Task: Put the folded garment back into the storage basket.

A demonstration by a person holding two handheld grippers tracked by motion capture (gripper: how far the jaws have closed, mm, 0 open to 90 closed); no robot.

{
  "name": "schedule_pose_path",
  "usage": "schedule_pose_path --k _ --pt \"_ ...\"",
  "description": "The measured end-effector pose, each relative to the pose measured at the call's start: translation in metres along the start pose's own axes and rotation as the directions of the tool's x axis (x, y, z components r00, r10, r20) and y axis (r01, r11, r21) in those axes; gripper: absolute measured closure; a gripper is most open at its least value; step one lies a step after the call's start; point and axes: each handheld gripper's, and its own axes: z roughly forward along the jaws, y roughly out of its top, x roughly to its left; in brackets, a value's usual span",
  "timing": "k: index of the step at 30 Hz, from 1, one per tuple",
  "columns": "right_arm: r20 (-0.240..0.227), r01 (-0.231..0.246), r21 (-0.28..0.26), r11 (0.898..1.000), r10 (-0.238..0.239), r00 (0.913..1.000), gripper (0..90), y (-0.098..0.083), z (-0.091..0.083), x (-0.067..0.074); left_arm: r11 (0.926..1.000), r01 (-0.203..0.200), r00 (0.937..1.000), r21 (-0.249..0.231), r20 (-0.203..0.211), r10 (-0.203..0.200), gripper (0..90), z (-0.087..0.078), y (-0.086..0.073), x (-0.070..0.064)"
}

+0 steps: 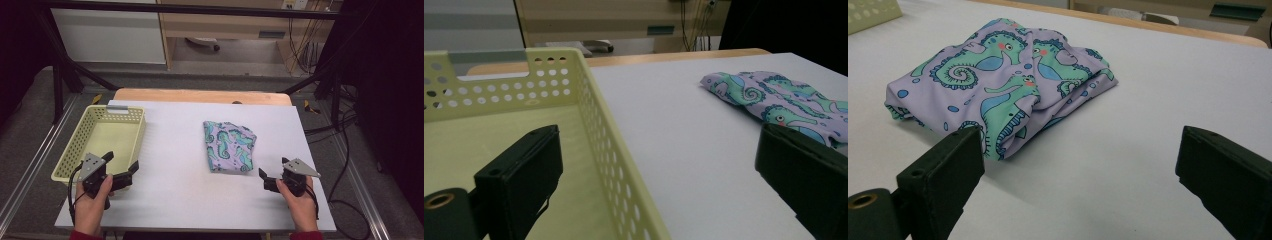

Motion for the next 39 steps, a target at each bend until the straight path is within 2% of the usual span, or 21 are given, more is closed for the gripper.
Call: schedule_pose_path --k 2,9,12,18,20,25,28,31,32,33,35,36,37,39 --pt "-0.005 -0.018 0.005 1.000 0.018 0.9998 5.2 0.000 -0.001 0.000 0.9999 -0.012 0.9998 0.002 0.013 0.011 5.2 0.000 0.001 -0.005" --pt "-0.018 -0.030 0.017 0.999 0.030 0.9994 4.5 -0.001 -0.001 -0.001 0.9988 -0.049 0.9974 0.009 0.054 0.048 5.3 0.003 0.005 -0.022" --pt "-0.022 -0.034 0.032 0.999 0.034 0.9992 4.3 -0.001 0.000 0.000 0.9972 -0.072 0.9940 0.018 0.083 0.071 5.2 0.005 0.006 -0.034" --pt "-0.025 -0.027 0.028 0.999 0.028 0.9993 4.6 -0.001 -0.001 0.000 0.9937 -0.106 0.9832 0.038 0.153 0.099 5.1 0.015 0.004 -0.056" --pt "-0.031 -0.025 0.032 0.999 0.026 0.9992 4.6 -0.001 -0.001 0.001 0.9931 -0.106 0.9795 0.049 0.177 0.096 5.1 0.022 0.001 -0.064" --pt "-0.042 -0.035 0.041 0.999 0.037 0.9984 5.4 -0.001 -0.001 0.002 0.9950 -0.079 0.9759 0.061 0.208 0.064 5.4 0.031 -0.001 -0.069" --pt "-0.044 -0.037 0.044 0.998 0.039 0.9983 5.8 -0.001 -0.001 0.003 0.9943 -0.079 0.9725 0.071 0.224 0.062 5.6 0.038 -0.001 -0.074" --pt "-0.043 -0.032 0.041 0.999 0.034 0.9985 5.7 -0.001 -0.001 0.004 0.9911 -0.093 0.9660 0.095 0.250 0.067 6.2 0.048 -0.001 -0.080" --pt "-0.029 -0.036 0.041 0.999 0.037 0.9989 4.9 -0.002 0.000 0.004 0.9876 -0.109 0.9594 0.113 0.272 0.075 6.5 0.056 -0.001 -0.086" --pt "-0.028 -0.040 0.042 0.998 0.041 0.9988 4.9 -0.002 0.000 0.003 0.9876 -0.109 0.9594 0.113 0.272 0.075 6.6 0.056 -0.001 -0.086" --pt "-0.029 -0.045 0.040 0.998 0.046 0.9985 4.9 -0.001 -0.001 0.002 0.9831 -0.133 0.9532 0.126 0.288 0.092 7.5 0.064 0.000 -0.092" --pt "-0.029 -0.040 0.039 0.998 0.042 0.9987 4.9 -0.001 -0.001 0.001 0.9786 -0.150 0.9462 0.140 0.307 0.101 8.1 0.072 0.000 -0.099" --pt "-0.030 -0.043 0.039 0.998 0.044 0.9986 4.9 -0.001 -0.001 0.002 0.9786 -0.150 0.9462 0.140 0.307 0.101 8.3 0.072 0.000 -0.099" --pt "-0.032 -0.038 0.040 0.998 0.039 0.9987 4.9 -0.001 -0.002 0.003 0.9743 -0.163 0.9407 0.155 0.322 0.106 8.3 0.079 0.000 -0.105"
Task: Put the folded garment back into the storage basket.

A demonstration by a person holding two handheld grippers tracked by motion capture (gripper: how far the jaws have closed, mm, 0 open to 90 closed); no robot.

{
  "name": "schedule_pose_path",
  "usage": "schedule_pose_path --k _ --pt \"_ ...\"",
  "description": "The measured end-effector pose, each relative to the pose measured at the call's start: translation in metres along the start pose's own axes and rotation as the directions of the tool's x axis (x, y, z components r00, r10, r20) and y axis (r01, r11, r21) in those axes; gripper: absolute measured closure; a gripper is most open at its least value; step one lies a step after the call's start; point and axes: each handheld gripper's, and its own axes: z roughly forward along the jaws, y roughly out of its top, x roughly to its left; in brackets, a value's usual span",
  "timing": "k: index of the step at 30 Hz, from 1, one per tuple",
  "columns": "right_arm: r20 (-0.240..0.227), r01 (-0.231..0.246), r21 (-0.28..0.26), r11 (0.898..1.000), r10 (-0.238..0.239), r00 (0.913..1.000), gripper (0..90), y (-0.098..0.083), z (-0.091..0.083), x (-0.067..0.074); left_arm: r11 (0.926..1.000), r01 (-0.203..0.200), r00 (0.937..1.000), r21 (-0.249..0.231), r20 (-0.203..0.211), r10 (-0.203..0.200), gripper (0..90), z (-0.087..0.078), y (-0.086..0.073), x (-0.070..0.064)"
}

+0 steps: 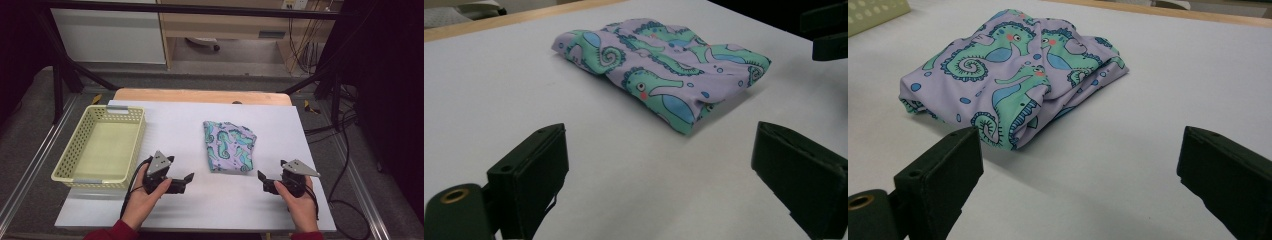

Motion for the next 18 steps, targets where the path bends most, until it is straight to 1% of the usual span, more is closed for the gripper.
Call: schedule_pose_path --k 3,5,7,8,9,10,12,13,15,17,18 --pt "0.003 -0.003 -0.001 1.000 0.003 1.0000 4.8 0.001 -0.001 0.001 0.9994 -0.021 0.9998 0.028 0.008 0.021 8.4 0.012 0.002 -0.006" --pt "0.006 -0.009 0.001 1.000 0.009 0.9999 4.6 0.001 -0.001 0.001 0.9974 -0.040 0.9992 0.060 0.010 0.039 8.4 0.021 0.004 -0.009" --pt "0.007 -0.019 0.002 1.000 0.019 0.9998 4.6 0.001 0.000 0.001 0.9946 -0.039 0.9992 0.096 0.015 0.038 9.2 0.032 0.004 -0.011" --pt "0.009 -0.017 0.005 1.000 0.017 0.9998 4.6 0.001 0.001 0.001 0.9921 -0.033 0.9993 0.121 0.022 0.030 9.7 0.037 0.005 -0.012" --pt "0.012 -0.014 0.011 1.000 0.014 0.9998 4.8 0.001 0.001 0.001 0.9904 -0.023 0.9992 0.136 0.035 0.019 12.4 0.042 0.005 -0.013" --pt "0.014 -0.014 0.013 1.000 0.013 0.9998 5.0 0.002 0.001 0.002 0.9887 -0.027 0.9986 0.147 0.050 0.020 17.7 0.046 0.004 -0.014" --pt "0.013 -0.011 0.008 1.000 0.010 0.9999 5.2 0.003 0.001 0.003 0.9857 -0.034 0.9976 0.165 0.065 0.023 22.4 0.054 0.003 -0.017" --pt "0.011 -0.002 0.008 1.000 0.002 0.9999 5.4 0.003 0.002 0.004 0.9839 -0.045 0.9972 0.173 0.067 0.034 29.0 0.058 0.003 -0.019" --pt "0.011 -0.001 0.012 1.000 0.000 0.9999 5.5 0.003 0.003 0.003 0.9806 -0.049 0.9970 0.190 0.068 0.037 34.9 0.068 0.003 -0.022" --pt "0.009 -0.006 0.014 1.000 0.006 0.9999 5.6 0.003 0.003 0.002 0.9761 -0.058 0.9965 0.210 0.072 0.043 37.1 0.079 0.004 -0.025" --pt "0.009 -0.006 0.009 1.000 0.006 0.9999 5.7 0.003 0.002 0.001 0.9722 -0.064 0.9967 0.225 0.063 0.051 38.7 0.085 0.004 -0.027"
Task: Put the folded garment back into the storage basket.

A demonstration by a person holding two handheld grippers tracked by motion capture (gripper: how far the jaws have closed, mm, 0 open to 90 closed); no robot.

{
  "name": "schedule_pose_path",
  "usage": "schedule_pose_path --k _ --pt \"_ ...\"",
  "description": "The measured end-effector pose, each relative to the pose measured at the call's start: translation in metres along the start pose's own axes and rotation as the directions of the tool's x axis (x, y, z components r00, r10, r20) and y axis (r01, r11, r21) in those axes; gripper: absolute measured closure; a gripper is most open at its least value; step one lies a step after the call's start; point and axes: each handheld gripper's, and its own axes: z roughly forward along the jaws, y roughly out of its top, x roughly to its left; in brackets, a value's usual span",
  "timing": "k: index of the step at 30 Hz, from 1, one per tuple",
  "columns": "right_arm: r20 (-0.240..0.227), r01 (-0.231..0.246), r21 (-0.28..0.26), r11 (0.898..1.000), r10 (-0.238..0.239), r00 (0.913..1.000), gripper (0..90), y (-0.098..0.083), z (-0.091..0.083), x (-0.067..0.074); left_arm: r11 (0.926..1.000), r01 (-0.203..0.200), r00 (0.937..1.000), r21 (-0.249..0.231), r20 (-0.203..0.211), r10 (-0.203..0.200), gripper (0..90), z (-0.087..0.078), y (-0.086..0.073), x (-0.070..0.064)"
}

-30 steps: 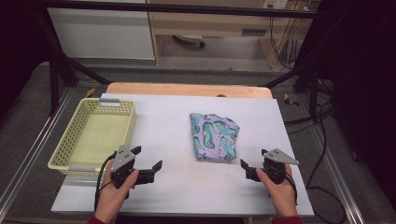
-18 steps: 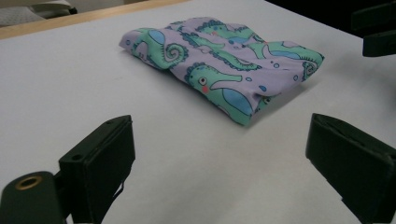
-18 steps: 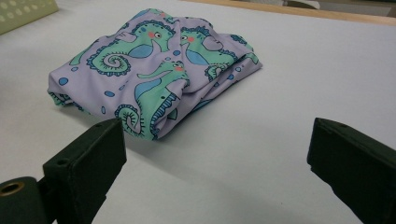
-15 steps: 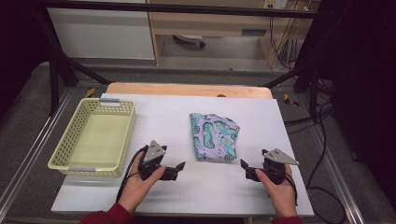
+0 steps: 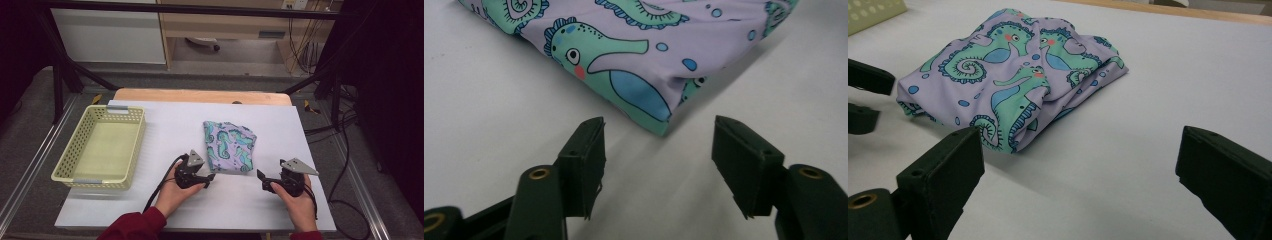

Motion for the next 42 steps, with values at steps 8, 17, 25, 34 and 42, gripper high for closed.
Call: schedule_pose_path --k 8,17,25,34,42 --pt "0.005 -0.017 -0.013 1.000 0.018 0.9998 6.2 -0.001 -0.007 -0.005 0.9995 -0.031 0.9955 0.006 -0.089 0.031 49.0 0.024 0.004 -0.006" --pt "0.005 -0.009 -0.022 1.000 0.009 0.9999 6.8 0.002 -0.012 0.001 0.9997 -0.025 0.9977 -0.007 -0.063 0.024 85.6 0.028 0.007 -0.007" --pt "-0.005 0.017 -0.019 1.000 -0.017 0.9998 7.2 0.003 -0.017 0.014 0.9986 -0.045 0.9989 0.030 -0.011 0.045 87.1 0.013 0.000 -0.004" --pt "-0.052 0.035 0.028 0.999 -0.033 0.9981 12.6 0.006 -0.012 0.044 0.9972 -0.038 0.9986 0.065 0.040 0.035 87.0 -0.035 -0.038 -0.012" --pt "-0.197 0.092 0.099 0.991 -0.071 0.9778 25.8 0.009 -0.008 0.086 0.9932 -0.058 0.9959 0.101 0.075 0.051 86.9 -0.070 -0.064 -0.020"
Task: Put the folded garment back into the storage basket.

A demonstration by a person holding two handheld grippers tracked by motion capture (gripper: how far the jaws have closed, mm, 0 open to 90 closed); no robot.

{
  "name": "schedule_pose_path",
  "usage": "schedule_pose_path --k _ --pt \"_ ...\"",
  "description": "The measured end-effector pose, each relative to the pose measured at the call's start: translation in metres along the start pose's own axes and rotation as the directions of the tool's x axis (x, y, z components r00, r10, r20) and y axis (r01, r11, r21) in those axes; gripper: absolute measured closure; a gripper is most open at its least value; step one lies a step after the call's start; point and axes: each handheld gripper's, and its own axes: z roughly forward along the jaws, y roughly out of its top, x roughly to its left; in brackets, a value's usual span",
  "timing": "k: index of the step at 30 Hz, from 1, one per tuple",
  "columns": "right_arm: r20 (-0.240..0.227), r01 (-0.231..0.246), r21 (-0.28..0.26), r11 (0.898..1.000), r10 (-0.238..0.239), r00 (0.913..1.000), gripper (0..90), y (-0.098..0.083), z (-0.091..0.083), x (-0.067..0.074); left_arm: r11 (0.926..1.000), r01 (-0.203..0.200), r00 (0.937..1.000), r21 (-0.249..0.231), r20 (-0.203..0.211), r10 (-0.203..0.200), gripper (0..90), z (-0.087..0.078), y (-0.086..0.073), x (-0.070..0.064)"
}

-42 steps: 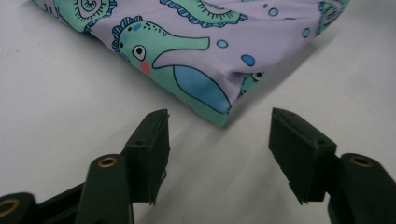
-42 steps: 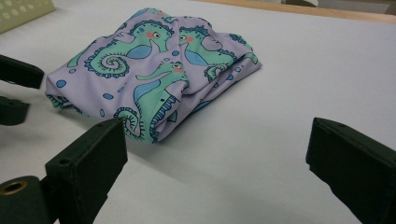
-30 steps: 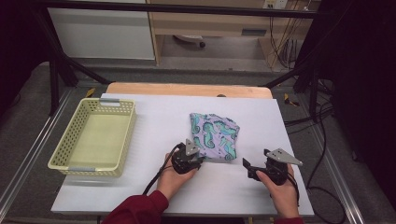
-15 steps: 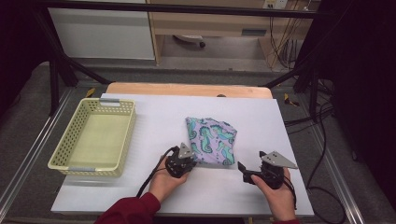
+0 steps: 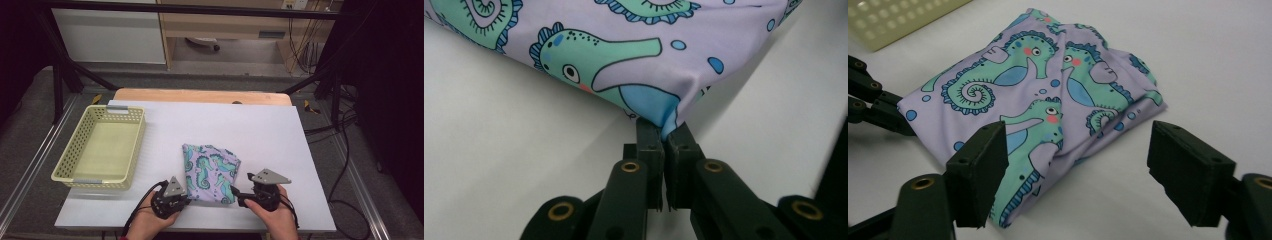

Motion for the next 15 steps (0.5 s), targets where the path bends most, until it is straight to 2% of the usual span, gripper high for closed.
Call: schedule_pose_path --k 1,7,10,12,15 --pt "-0.004 0.018 0.003 1.000 -0.018 0.9998 26.7 0.000 0.001 0.006 1.0000 0.009 0.9999 -0.001 0.012 -0.009 86.9 -0.007 -0.008 -0.003" --pt "-0.063 0.044 0.051 0.998 -0.040 0.9972 30.1 -0.011 0.005 0.031 0.9999 0.003 1.0000 0.010 0.006 -0.003 86.8 -0.023 -0.023 -0.009" --pt "-0.080 0.065 0.074 0.995 -0.059 0.9950 30.4 -0.015 0.005 0.039 0.9997 0.022 0.9997 -0.001 0.005 -0.022 86.7 -0.029 -0.031 -0.006" --pt "-0.089 0.060 0.079 0.995 -0.053 0.9946 31.2 -0.018 0.005 0.042 0.9992 0.039 0.9992 -0.006 0.012 -0.039 86.6 -0.031 -0.033 -0.005" --pt "-0.108 0.066 0.083 0.994 -0.056 0.9926 31.5 -0.023 0.005 0.046 0.9991 0.042 0.9991 -0.011 0.010 -0.042 86.4 -0.031 -0.035 -0.007"
